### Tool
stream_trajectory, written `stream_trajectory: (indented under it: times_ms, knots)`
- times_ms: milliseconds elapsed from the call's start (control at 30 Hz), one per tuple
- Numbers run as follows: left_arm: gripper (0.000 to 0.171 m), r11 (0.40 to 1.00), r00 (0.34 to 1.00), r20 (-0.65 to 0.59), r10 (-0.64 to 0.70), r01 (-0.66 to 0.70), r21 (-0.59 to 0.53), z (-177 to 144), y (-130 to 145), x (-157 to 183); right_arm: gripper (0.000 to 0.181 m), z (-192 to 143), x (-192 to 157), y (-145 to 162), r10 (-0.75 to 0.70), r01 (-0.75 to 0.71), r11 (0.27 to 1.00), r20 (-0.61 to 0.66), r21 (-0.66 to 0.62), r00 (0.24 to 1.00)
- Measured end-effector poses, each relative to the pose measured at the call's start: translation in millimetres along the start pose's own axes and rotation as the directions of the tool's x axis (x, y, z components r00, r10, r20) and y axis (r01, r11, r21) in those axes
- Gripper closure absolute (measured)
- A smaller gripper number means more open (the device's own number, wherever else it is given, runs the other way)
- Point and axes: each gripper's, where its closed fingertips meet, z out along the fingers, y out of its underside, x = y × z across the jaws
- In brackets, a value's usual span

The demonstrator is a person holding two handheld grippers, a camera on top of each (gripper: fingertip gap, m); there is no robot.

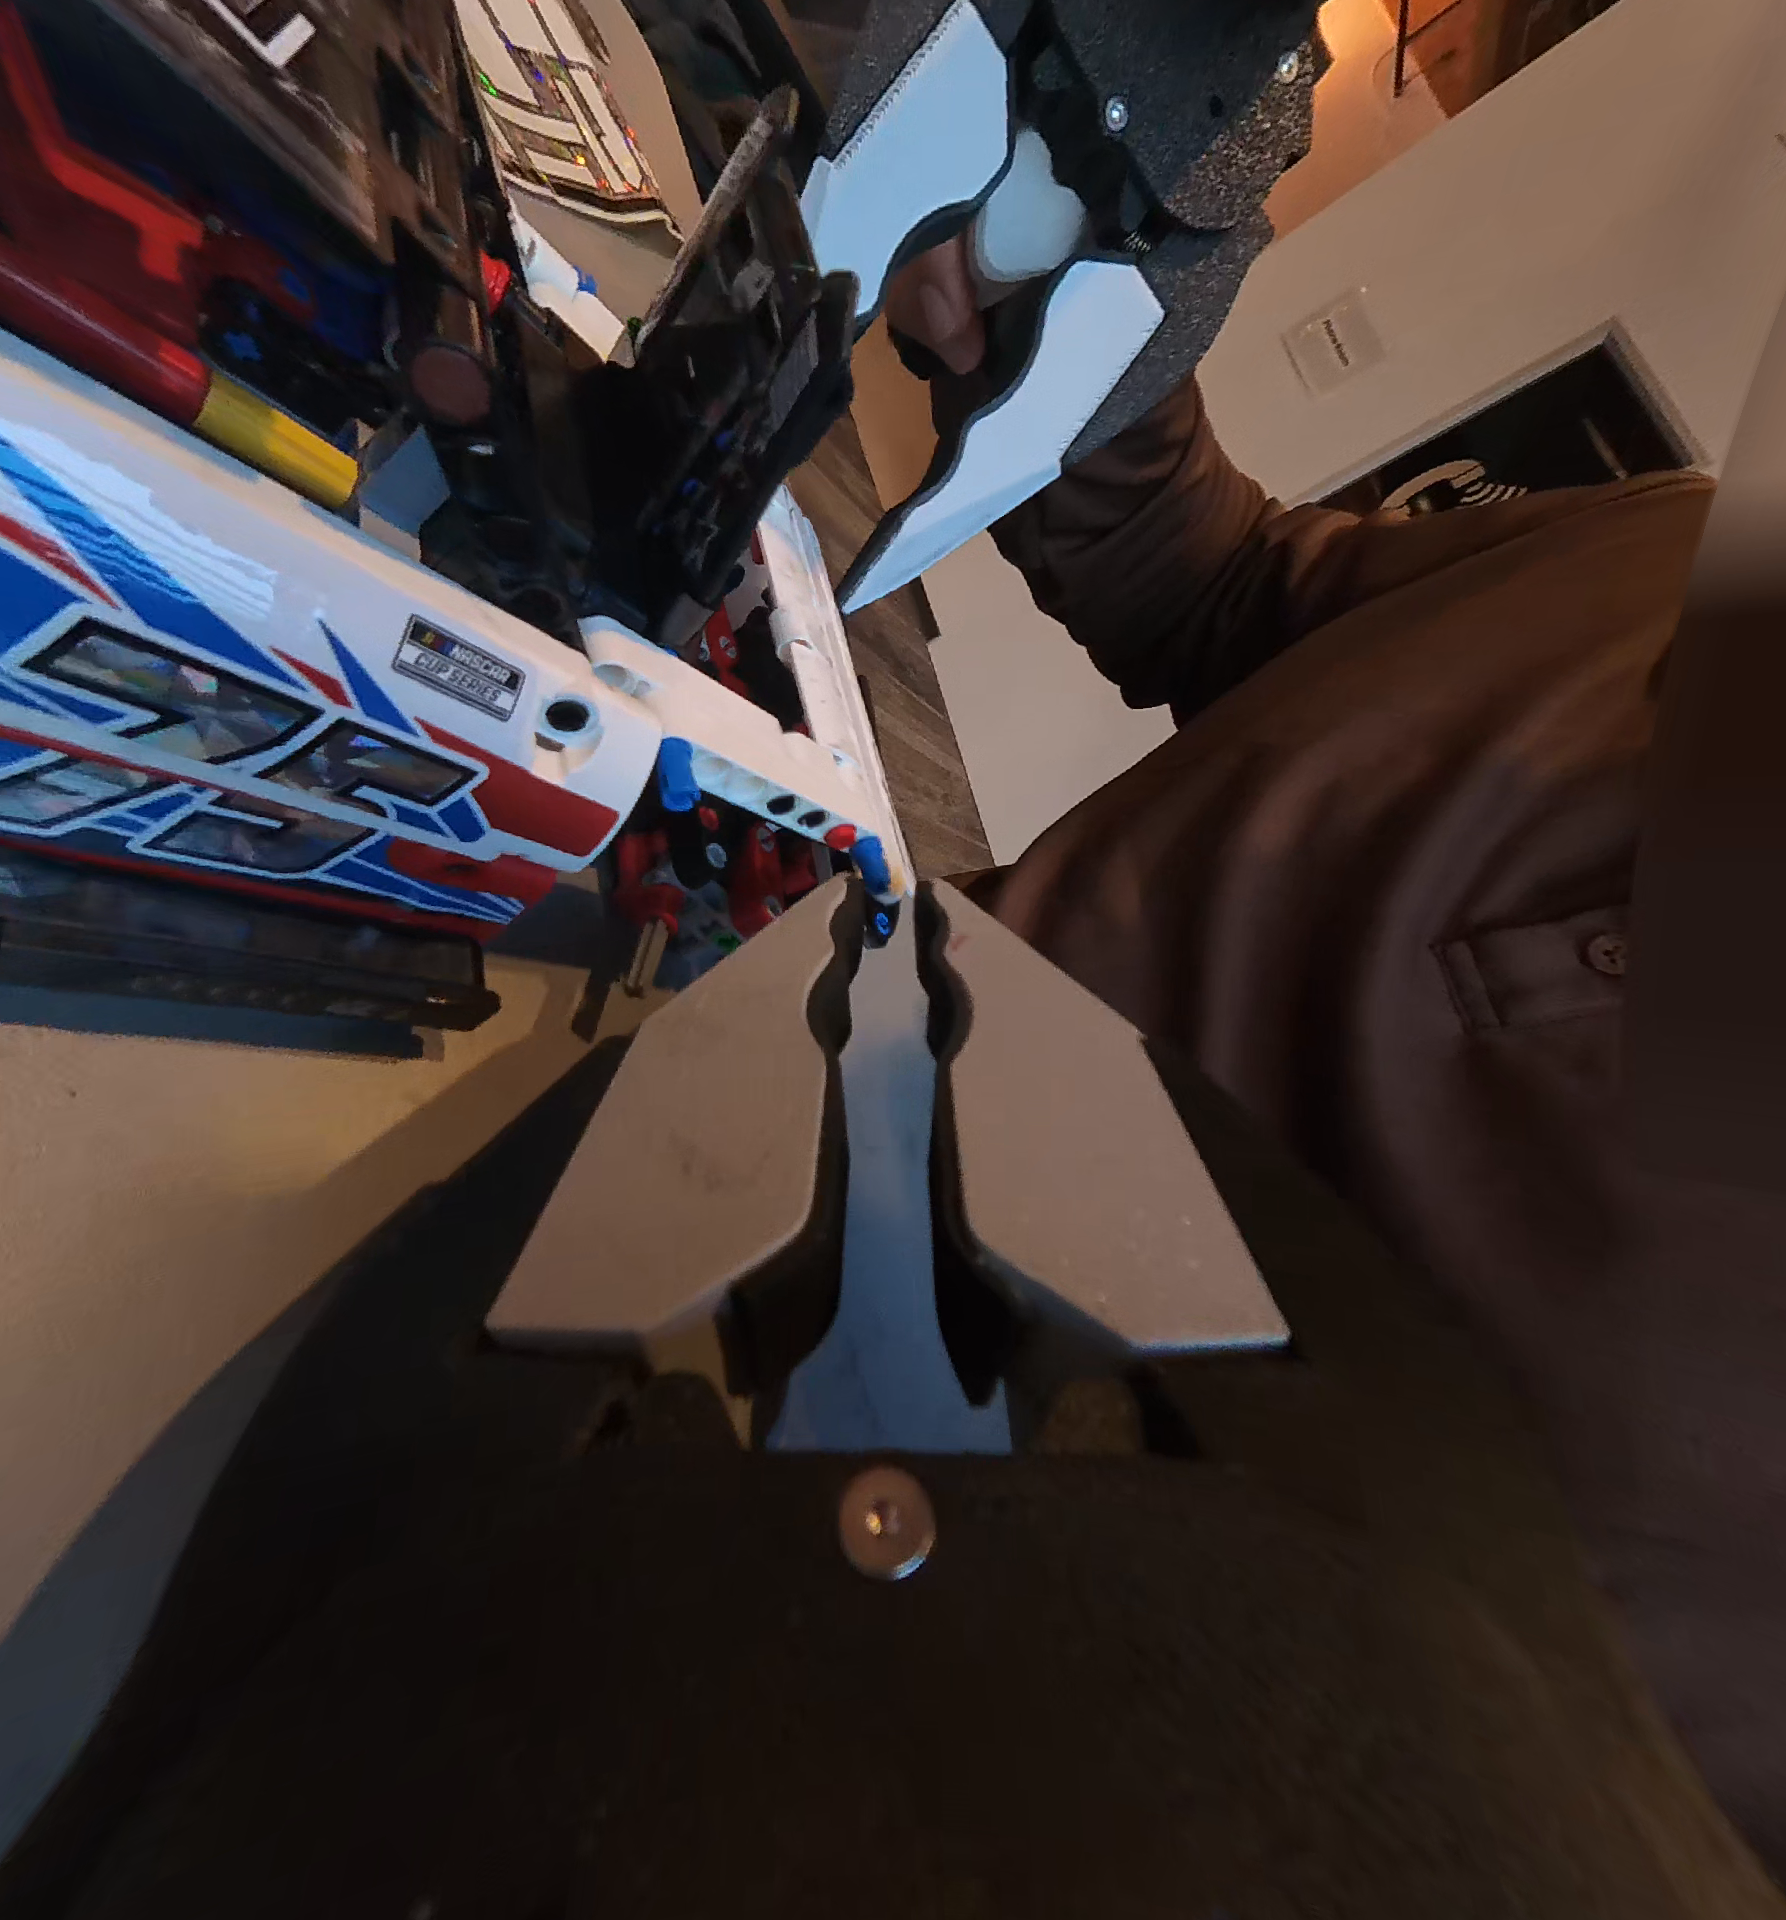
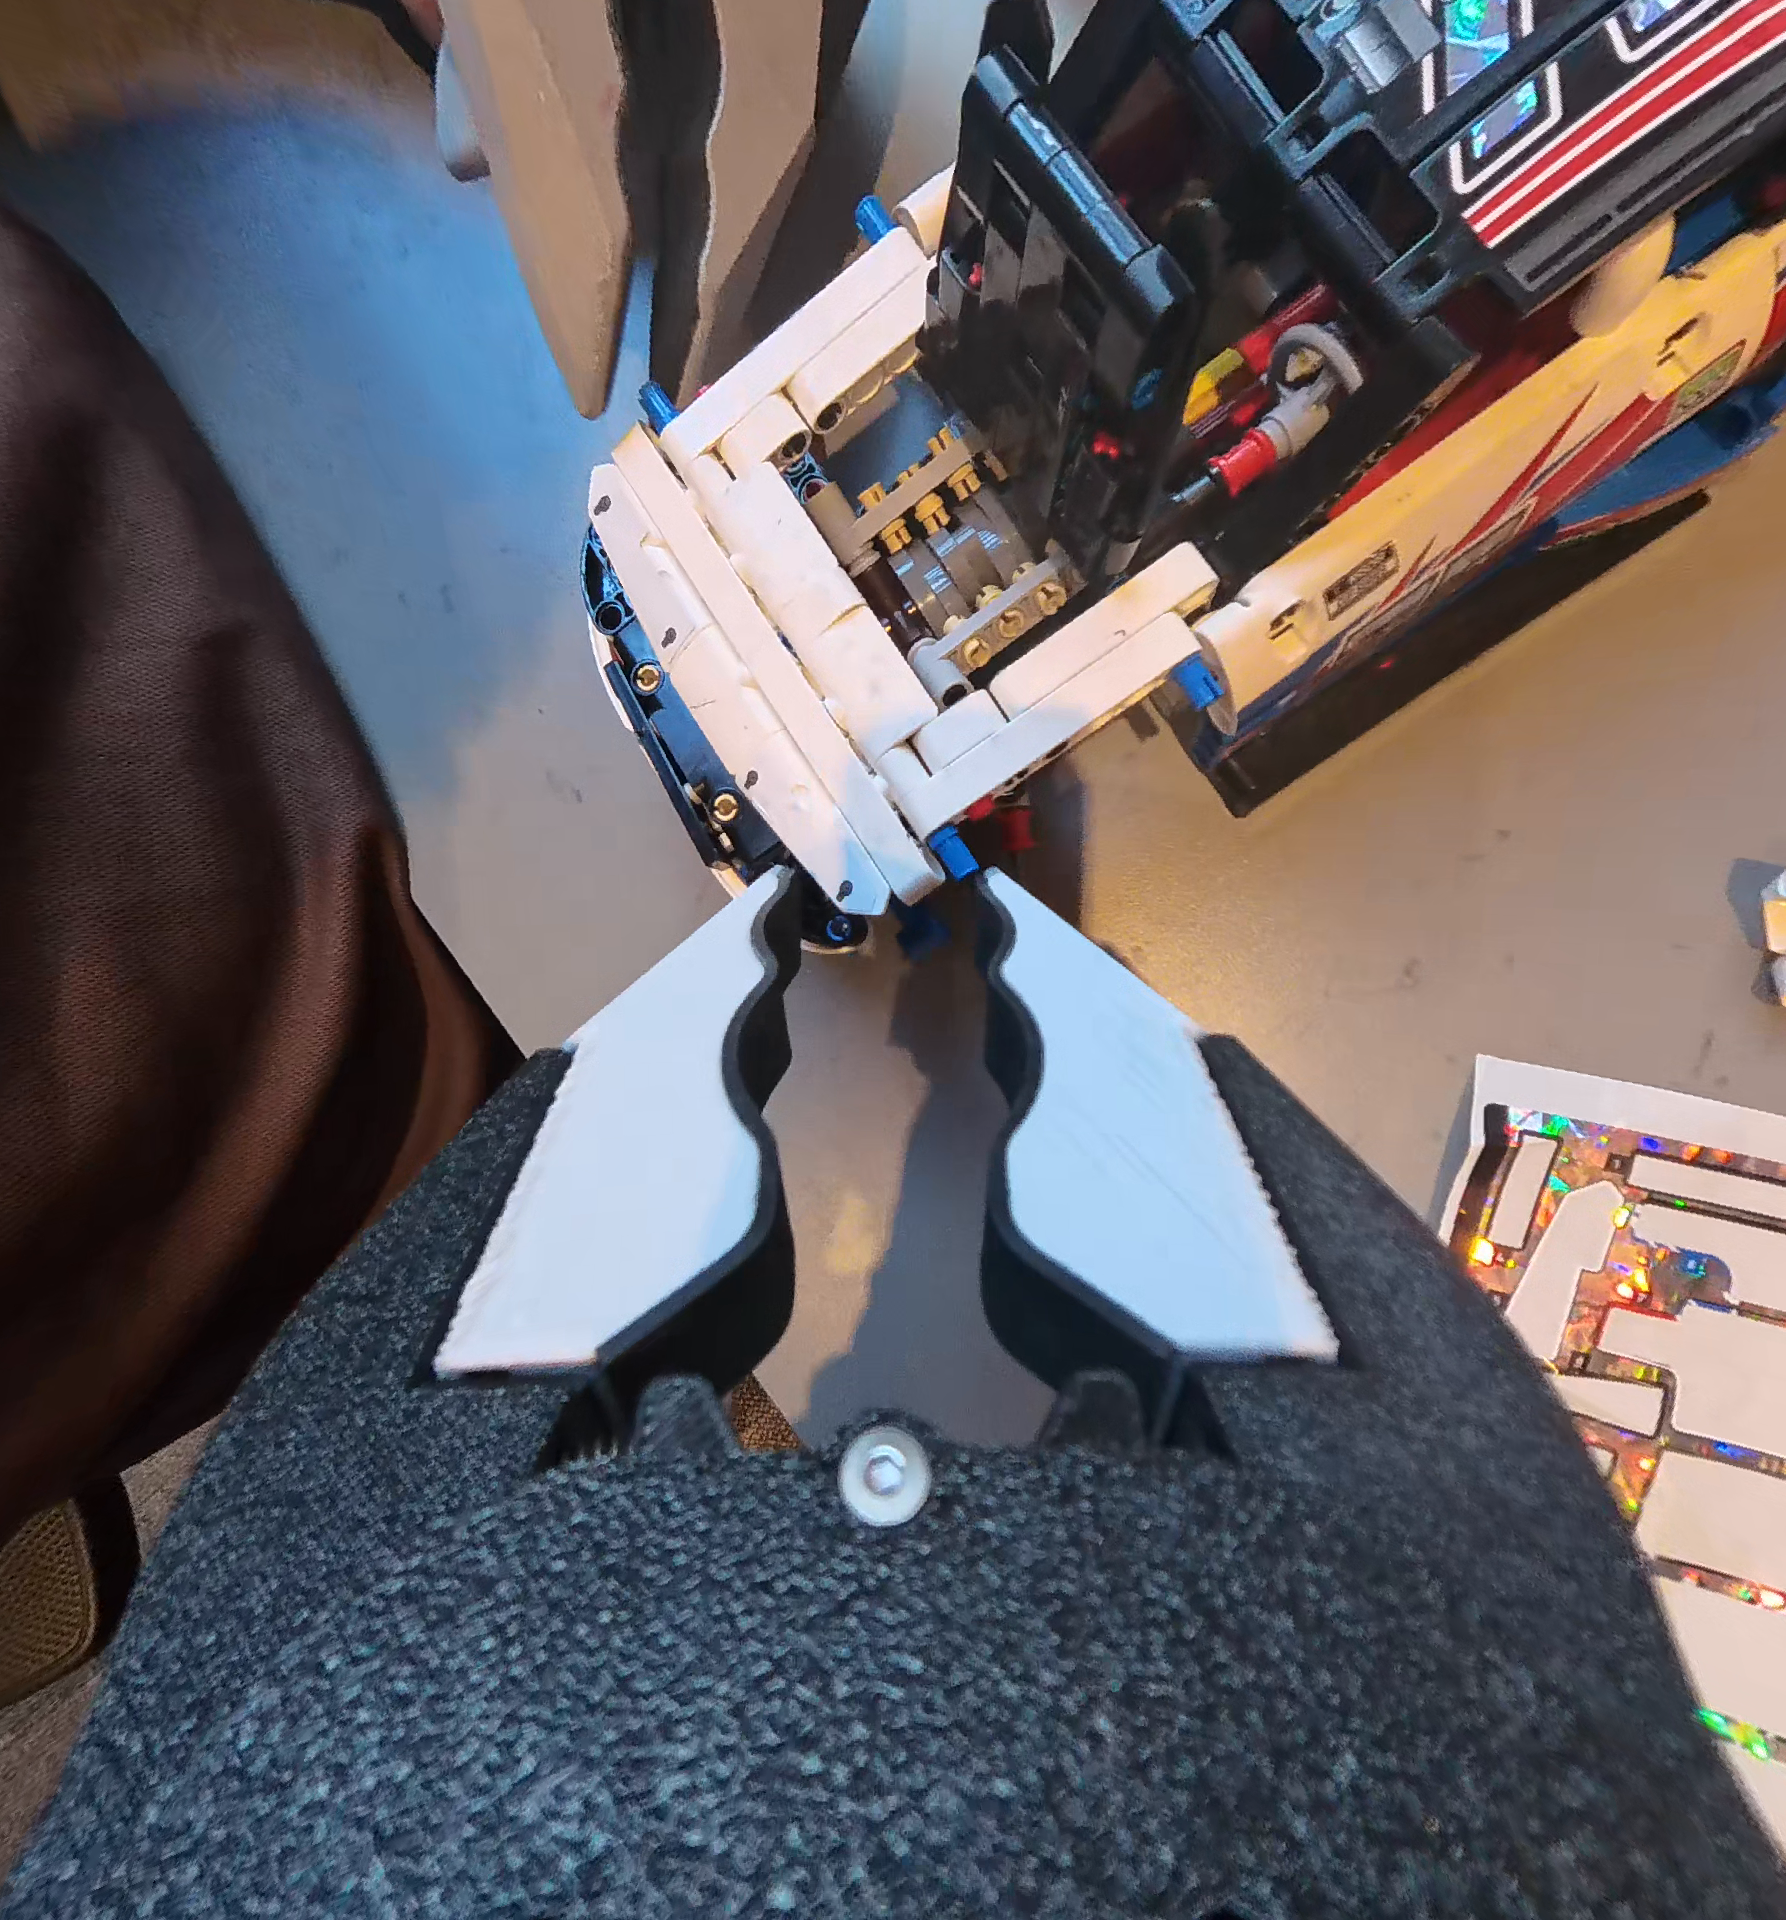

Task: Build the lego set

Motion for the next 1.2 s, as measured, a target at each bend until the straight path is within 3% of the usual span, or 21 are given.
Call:
stream_trajectory:
  times_ms: [500, 600, 667, 767, 900, 1067, 1200]
  knots:
    - [0.169, 1.000, 0.998, 0.056, 0.020, -0.020, 0.003, 4, -1, -5, 0.148, 0, 1, 0, 0.022, -0.022, 0.999, -0.007, 0.023, 1.000]
    - [0.159, 0.998, 0.995, 0.083, 0.047, -0.050, 0.035, 0, -1, -4, 0.134, -6, 5, 6, 0.039, -0.038, 0.998, -0.022, 0.040, 0.999]
    - [0.150, 0.996, 0.990, 0.130, 0.056, -0.065, 0.061, -8, 1, -6, 0.134, -11, 10, 7, 0.075, -0.071, 0.991, -0.025, 0.111, 0.997]
    - [0.148, 0.989, 0.971, 0.217, 0.096, -0.119, 0.093, -22, 11, -5, 0.128, -9, 7, 12, 0.135, -0.142, 0.975, 0.047, 0.170, 0.990]
    - [0.145, 0.976, 0.921, 0.366, 0.132, -0.184, 0.112, -37, 29, -3, 0.129, -3, 3, 19, 0.086, -0.085, 0.976, 0.004, 0.199, 0.996]
    - [0.134, 0.948, 0.834, 0.542, 0.106, -0.249, 0.198, -54, 41, 1, 0.125, -23, 9, 1, 0.062, -0.026, 0.901, -0.069, 0.434, 0.996]
    - [0.122, 0.864, 0.667, 0.732, 0.139, -0.442, 0.239, -76, 31, 9, 0.124, -45, 29, -16, 0.095, 0.042, 0.789, -0.189, 0.613, 0.977]
